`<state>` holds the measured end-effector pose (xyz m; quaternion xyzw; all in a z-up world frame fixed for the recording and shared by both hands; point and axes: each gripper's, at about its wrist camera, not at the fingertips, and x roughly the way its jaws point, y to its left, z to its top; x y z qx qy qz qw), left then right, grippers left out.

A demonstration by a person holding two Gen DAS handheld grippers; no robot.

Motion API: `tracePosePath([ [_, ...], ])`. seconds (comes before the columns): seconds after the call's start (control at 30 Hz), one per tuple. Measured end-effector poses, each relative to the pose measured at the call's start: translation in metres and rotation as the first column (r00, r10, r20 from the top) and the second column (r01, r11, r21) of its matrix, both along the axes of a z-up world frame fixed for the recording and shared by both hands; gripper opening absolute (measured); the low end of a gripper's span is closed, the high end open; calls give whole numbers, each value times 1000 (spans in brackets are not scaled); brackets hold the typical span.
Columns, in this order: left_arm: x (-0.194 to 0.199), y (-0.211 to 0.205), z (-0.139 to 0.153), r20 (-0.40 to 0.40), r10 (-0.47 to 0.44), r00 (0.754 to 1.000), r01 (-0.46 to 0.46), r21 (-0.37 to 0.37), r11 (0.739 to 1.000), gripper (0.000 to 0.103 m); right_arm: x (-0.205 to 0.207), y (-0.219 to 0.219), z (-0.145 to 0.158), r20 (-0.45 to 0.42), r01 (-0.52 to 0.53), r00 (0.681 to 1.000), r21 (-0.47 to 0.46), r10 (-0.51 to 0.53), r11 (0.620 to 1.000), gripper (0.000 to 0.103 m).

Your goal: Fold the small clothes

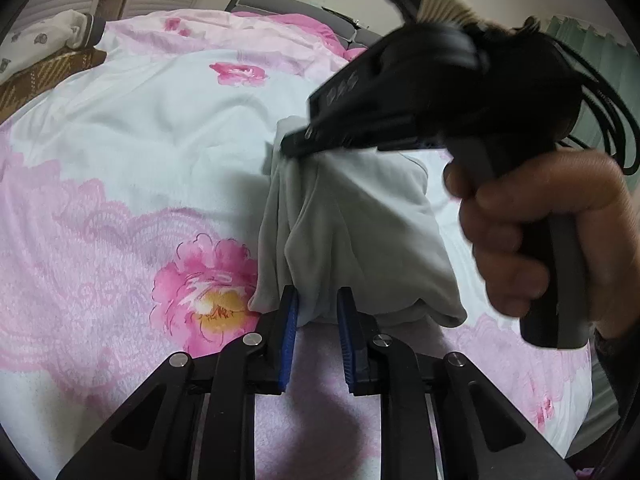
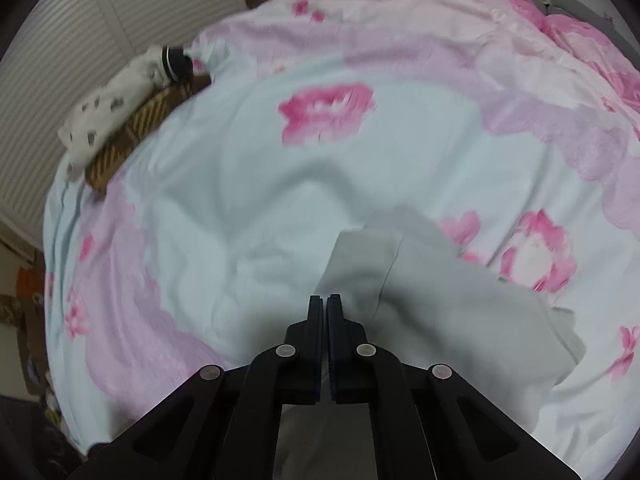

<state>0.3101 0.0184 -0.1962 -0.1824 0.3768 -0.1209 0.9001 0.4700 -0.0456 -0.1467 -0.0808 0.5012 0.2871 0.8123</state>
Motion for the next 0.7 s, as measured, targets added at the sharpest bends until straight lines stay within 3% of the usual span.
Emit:
tracePosePath([
  [0.1, -3, 2, 0, 2, 6, 1000, -6, -1, 1000, 21, 5, -6, 15, 27, 21, 999, 75, -23, 997, 2],
  [0.2, -4, 3, -4, -13, 12, 1000, -12, 8, 1000, 21, 10, -6, 14, 34, 41, 998, 78, -43, 996, 2],
  [0.4, -9, 7, -2, -6, 26, 1000, -26, 2, 1000, 21, 17, -14, -3, -79, 62, 996, 126, -52, 990, 5],
  [0.47, -13, 7, 5, 14, 29, 999, -29, 9, 1000, 21, 11, -21, 7, -52, 60, 997, 141, -53, 988, 17],
  [0.53, -17, 7, 14, 43, 31, 999, -32, 14, 999, 21, 3, -32, 20, -2, 63, 998, 157, -64, 986, 39],
  [0.7, -10, -1, 34, 113, 12, 993, -17, 44, 999, 21, -14, -76, 46, 132, 135, 979, 140, -154, 981, 41],
])
